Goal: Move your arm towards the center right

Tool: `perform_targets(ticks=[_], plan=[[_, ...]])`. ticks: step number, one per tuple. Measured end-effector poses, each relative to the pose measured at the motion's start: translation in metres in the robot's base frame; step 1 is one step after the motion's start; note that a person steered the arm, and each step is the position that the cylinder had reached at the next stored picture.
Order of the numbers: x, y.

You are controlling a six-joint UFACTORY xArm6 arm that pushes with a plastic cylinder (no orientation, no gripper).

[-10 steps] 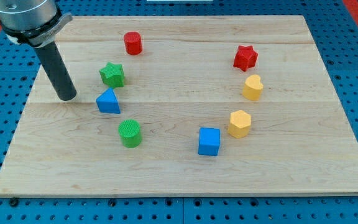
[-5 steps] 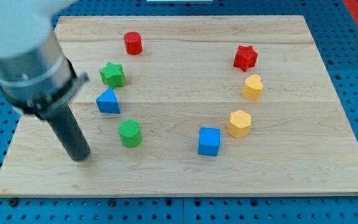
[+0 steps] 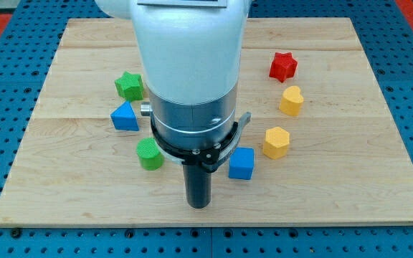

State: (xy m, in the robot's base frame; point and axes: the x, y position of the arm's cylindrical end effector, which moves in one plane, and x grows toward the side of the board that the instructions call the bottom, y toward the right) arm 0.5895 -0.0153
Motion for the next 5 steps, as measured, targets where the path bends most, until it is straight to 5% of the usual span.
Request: perform_targets(ticks=[2,3,5], plan=[[0.000,0.057],[-0.015,0.191],[-0.097,0.220]])
